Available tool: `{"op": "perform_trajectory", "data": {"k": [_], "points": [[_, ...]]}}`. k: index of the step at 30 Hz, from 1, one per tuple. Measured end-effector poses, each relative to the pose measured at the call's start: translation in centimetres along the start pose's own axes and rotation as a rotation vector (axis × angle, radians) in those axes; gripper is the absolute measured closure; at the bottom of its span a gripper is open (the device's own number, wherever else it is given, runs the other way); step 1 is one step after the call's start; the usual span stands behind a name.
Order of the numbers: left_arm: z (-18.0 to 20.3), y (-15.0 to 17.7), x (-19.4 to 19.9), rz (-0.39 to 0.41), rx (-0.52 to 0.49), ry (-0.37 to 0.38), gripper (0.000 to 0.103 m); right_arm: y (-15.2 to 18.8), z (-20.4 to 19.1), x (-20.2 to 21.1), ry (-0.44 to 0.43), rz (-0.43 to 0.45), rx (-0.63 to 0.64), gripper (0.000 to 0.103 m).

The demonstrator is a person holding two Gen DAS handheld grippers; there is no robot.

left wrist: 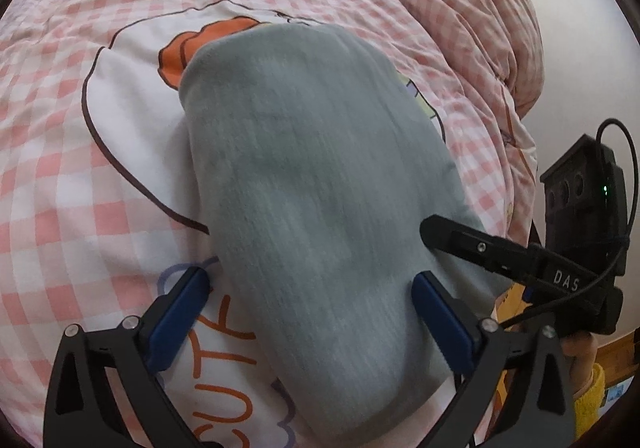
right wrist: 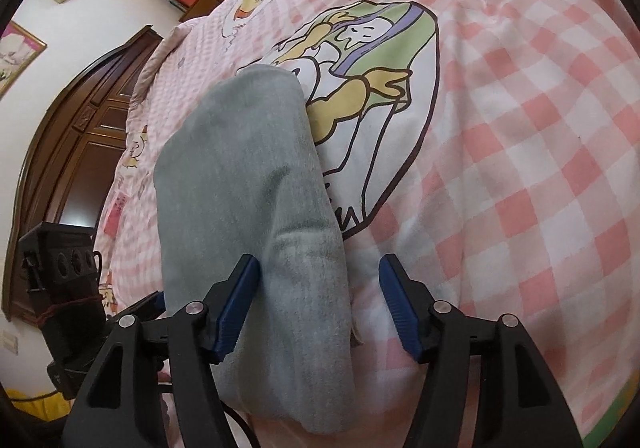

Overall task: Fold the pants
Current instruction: 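Close the right gripper on the bundle end while the left gripper grips its other end, then lift the grey bundle with both grippers and carry it across the bed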

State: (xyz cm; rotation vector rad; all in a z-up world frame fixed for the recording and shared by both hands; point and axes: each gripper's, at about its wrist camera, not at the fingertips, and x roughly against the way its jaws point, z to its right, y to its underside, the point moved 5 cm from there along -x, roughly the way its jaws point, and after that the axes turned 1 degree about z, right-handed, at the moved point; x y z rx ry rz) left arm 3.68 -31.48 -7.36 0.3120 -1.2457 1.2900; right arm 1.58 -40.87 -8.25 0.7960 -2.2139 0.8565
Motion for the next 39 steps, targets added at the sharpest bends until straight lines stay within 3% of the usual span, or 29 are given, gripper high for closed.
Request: {"op": "perform_trajectory", "data": {"k": [2, 4, 8, 13, 19, 23, 27, 39], "points": [[0.0, 0.2, 0.1, -0.028, 0.007, 0.016, 0.000, -0.2, -0.3, 0.2, 0.001, -0.012, -0.001, 0.044], [0.0, 0.2, 0.4, -0.032, 0.022, 0.052, 0.002, -0.4, -1.3, 0.3, -0.046, -0.010, 0.014, 0.056], [-0.6, -0.5, 0.9, 0.009, 0.054, 0.088, 0.035, -0.6, -1.9, -0.4, -0.016, -0.011, 0.070, 0.056], [-0.6, -0.8, 0.5, 0.004, 0.059, 0.095, 0.035, -0.5, -0.6, -0.9, -0.096, 0.006, 0.009, 0.056], [-0.2, -1.0, 0.2, -0.002, 0.049, 0.074, 0.033, -0.1, -1.4, -0.3, -0.059, 0.058, 0.029, 0.063], [0.0, -1.1, 1.2, 0.023, 0.037, 0.074, 0.047, -0.3, -2.8, 1.1, -0.030, 0.114, 0.084, 0.075], [0.4, -1.4, 2.4, 0.046, 0.014, 0.096, 0.064, -0.5, -4.0, 2.5, -0.050, 0.145, 0.099, 0.077], [0.3, -2.6, 7.7, 0.136, -0.015, 0.153, 0.068, -0.5, -8.8, 5.4, -0.081, 0.231, 0.150, 0.078]]}}
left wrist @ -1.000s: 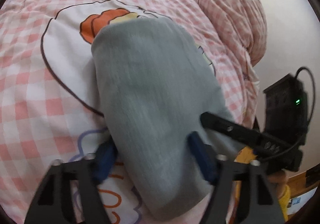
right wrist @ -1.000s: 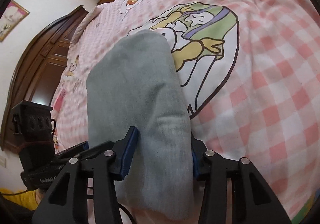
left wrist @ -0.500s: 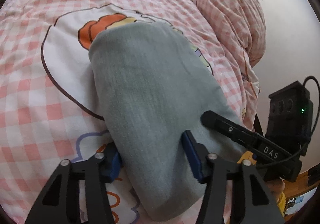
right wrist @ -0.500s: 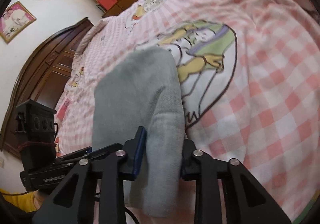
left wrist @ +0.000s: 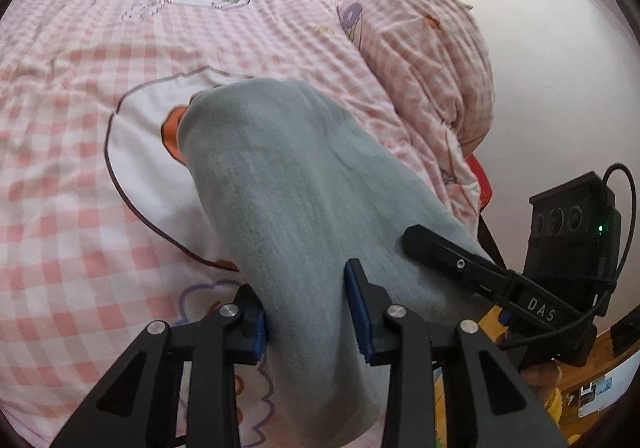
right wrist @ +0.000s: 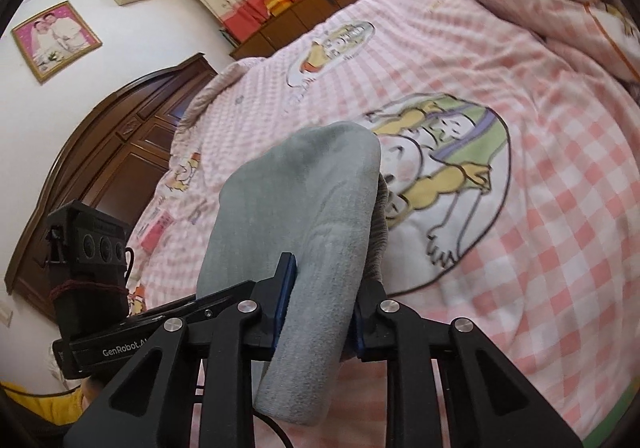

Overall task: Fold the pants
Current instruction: 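Lift the grey bundle with both grippers and carry it across the bed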

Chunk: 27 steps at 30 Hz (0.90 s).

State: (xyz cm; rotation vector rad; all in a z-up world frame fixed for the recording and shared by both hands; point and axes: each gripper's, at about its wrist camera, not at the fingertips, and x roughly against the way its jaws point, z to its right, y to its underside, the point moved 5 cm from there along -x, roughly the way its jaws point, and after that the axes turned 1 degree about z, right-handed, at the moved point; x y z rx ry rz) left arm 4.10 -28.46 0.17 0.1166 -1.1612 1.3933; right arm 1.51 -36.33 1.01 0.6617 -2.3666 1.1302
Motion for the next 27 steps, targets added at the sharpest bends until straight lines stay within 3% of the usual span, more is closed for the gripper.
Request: {"op": "perform_trajectory", "data": {"k": [6, 21, 27], "points": [[-1.6, -1.2, 3.1, 0.036, 0.003, 0.012, 0.068, -0.4, -3.3, -1.0, -0.028, 0.011, 0.027, 0.078], [-12.0, -4.2, 11.6, 0.152, 0.078, -0.025, 0.068, 0.0, -12.7, -9.4, -0.131, -0.051, 0.057, 0.078], [-16.0, -5.7, 14.4, 0.199, 0.058, -0.075, 0.068, 0.1, -16.7, -13.0, -0.155, -0.035, 0.076, 0.078]]}}
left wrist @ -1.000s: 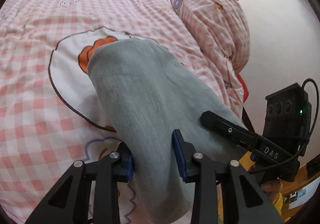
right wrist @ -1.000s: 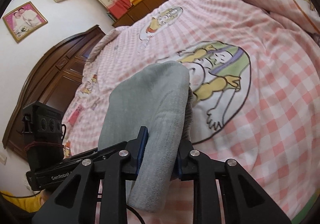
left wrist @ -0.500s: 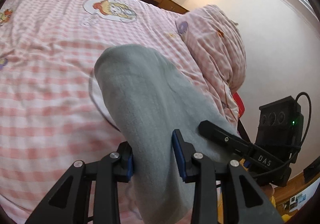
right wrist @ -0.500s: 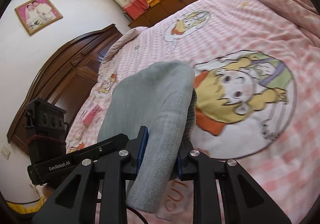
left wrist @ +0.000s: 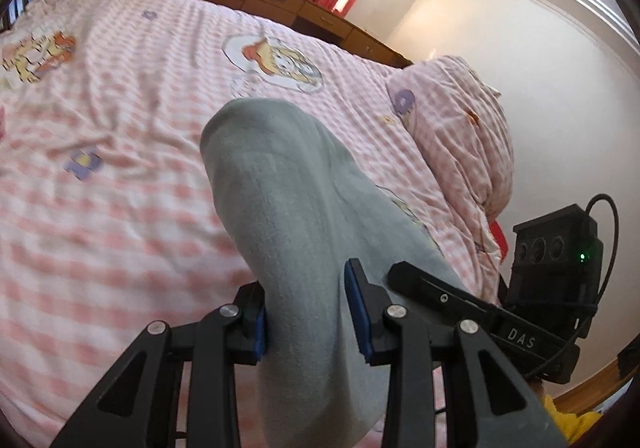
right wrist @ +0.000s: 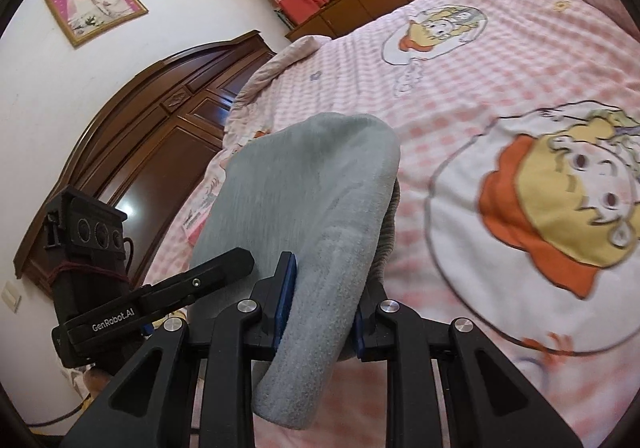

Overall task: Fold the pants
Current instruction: 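Lift the grey bundle with both grippers and carry it across the bed, then lower the bundle onto the duvet and open both grippers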

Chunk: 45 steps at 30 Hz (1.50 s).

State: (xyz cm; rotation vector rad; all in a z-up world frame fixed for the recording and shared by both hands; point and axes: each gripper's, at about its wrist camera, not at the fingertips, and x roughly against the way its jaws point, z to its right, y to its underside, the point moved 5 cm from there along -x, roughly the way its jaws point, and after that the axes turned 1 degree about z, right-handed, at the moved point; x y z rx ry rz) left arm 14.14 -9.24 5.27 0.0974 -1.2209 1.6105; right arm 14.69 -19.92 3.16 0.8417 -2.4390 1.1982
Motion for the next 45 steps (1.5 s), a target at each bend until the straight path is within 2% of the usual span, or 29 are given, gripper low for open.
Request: {"op": "perform_trajectory", "data": {"k": [7, 11, 16, 17, 20, 23, 29, 31, 35, 38, 40, 43, 45], "points": [[-5.6, -1.5, 1.5, 0.030, 0.042, -0.045, 0.068, 1.0, -2.1, -4.8, -0.030, -0.030, 0.008, 0.078], [-8.3, -1.1, 1.3, 0.032, 0.046, -0.085, 0.068, 2.0, -2.5, -7.4, -0.028, -0.055, 0.029, 0.078], [-11.9, 0.5, -0.5, 0.005, 0.070, -0.171, 0.068, 3.4, -1.8, -11.1, 0.024, -0.127, 0.052, 0.078], [-13.1, 0.9, -1.1, -0.009, 0.087, -0.209, 0.068, 3.7, -1.6, -11.7, 0.038, -0.144, 0.055, 0.078], [-15.0, 2.1, -1.7, -0.019, 0.155, -0.229, 0.061, 4.4, -1.4, -12.4, 0.066, -0.168, 0.093, 0.078], [-15.3, 2.3, -1.0, 0.002, 0.160, -0.254, 0.057, 4.6, -1.1, -11.8, 0.077, -0.183, 0.098, 0.074], [-13.1, 2.9, 2.4, 0.063, 0.098, -0.342, 0.057, 4.6, -0.7, -8.8, 0.123, -0.158, 0.074, 0.073], [-12.2, 3.0, 3.3, 0.080, 0.097, -0.343, 0.059, 4.3, -1.7, -7.3, 0.126, -0.118, 0.091, 0.073], [-10.8, 3.1, 4.2, 0.103, 0.104, -0.308, 0.069, 3.9, -4.4, -5.6, 0.052, -0.083, 0.139, 0.075], [-10.3, 3.7, 3.3, 0.075, 0.105, -0.282, 0.070, 4.5, -5.5, -6.5, 0.037, -0.129, 0.198, 0.080], [-10.4, 4.3, 2.6, 0.047, 0.102, -0.308, 0.070, 5.5, -4.9, -7.7, 0.086, -0.175, 0.215, 0.081], [-11.2, 5.2, 1.6, 0.005, 0.109, -0.351, 0.074, 7.0, -2.8, -9.2, 0.152, -0.246, 0.208, 0.091], [-11.5, 5.6, 1.4, -0.004, 0.116, -0.349, 0.077, 7.4, -1.9, -9.3, 0.170, -0.260, 0.211, 0.097]]}}
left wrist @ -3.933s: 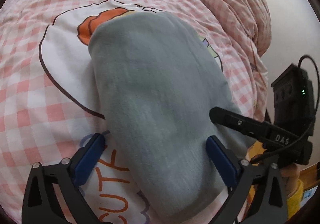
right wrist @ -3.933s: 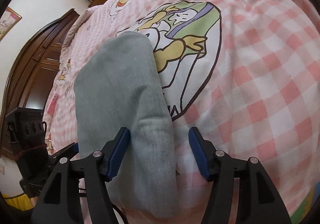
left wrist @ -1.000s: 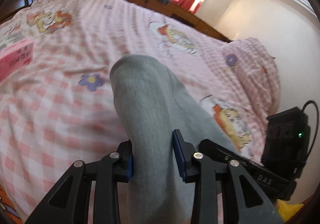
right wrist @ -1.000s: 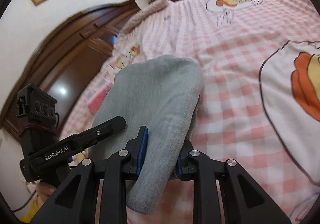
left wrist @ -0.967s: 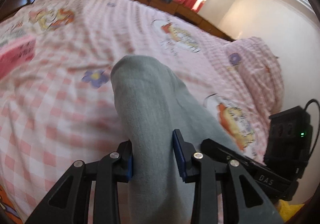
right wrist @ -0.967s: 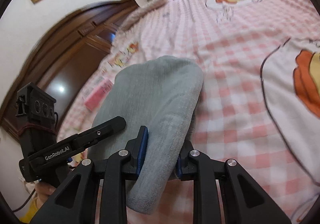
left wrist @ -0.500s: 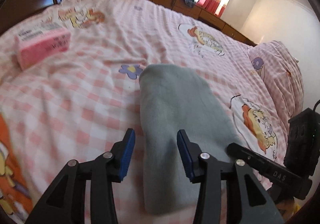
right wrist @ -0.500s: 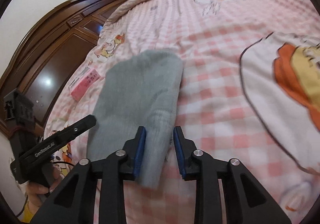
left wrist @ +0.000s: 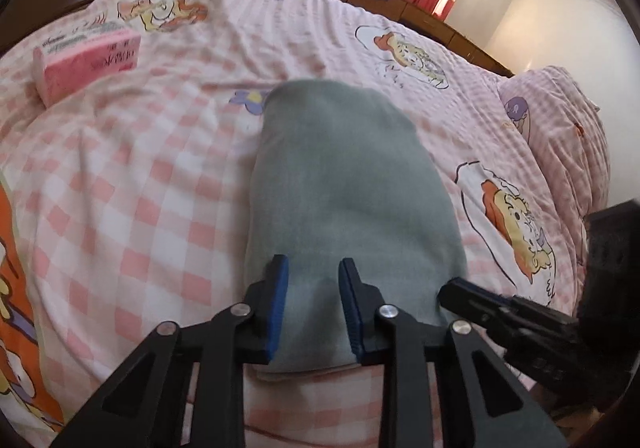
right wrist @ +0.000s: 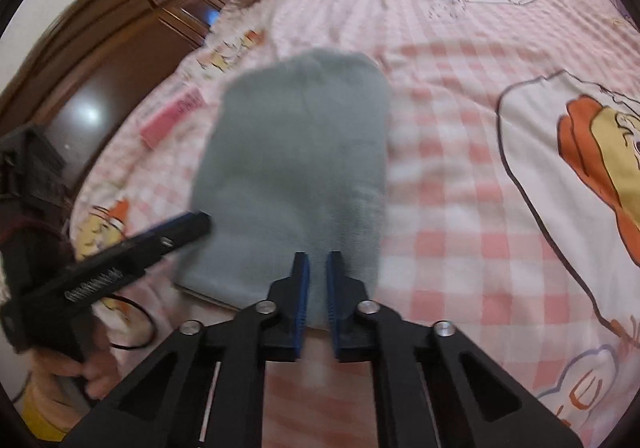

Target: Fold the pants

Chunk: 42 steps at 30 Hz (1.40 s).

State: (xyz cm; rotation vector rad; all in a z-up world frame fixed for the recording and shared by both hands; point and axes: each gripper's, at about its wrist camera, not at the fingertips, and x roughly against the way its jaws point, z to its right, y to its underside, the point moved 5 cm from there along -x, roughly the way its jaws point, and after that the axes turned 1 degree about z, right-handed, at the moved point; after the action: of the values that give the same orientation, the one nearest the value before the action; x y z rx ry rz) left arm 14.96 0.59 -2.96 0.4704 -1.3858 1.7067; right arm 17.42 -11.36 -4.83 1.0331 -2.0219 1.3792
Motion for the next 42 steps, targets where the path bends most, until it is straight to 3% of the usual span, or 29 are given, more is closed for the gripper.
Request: {"op": "perform_trajectory", "data": {"k": [7, 10, 12, 18, 25, 33, 42], "points": [[0.3, 0.4, 0.6, -0.005, -0.002, -0.018, 0.077, 0.1, -0.2, 0.5, 0.019, -0.013, 0.026, 0.097], [0.8, 0.9, 1.5, -0.008, -0.019, -0.042, 0.069, 0.3, -0.4, 1.1, 0.014, -0.017, 0.028, 0.094], [0.9, 1.4, 2.0, -0.018, -0.026, -0.069, 0.056, 0.4, -0.7, 1.7, 0.017, -0.009, 0.034, 0.090], [0.8, 3.2, 2.9, -0.061, -0.002, -0.100, 0.040, 1.2, -2.0, 3.4, 0.061, 0.002, 0.103, 0.066], [0.5, 4.5, 3.2, -0.095, -0.006, -0.141, 0.035, 2.9, -1.3, 4.0, 0.152, -0.005, 0.069, 0.052], [0.7, 5.6, 3.0, -0.107, -0.040, -0.191, 0.019, 4.2, 0.2, 2.8, 0.210, -0.066, 0.027, 0.052], [0.8, 5.8, 2.4, -0.119, -0.065, -0.213, 0.017, 4.1, 0.4, 2.8, 0.211, -0.069, 0.013, 0.051]]}}
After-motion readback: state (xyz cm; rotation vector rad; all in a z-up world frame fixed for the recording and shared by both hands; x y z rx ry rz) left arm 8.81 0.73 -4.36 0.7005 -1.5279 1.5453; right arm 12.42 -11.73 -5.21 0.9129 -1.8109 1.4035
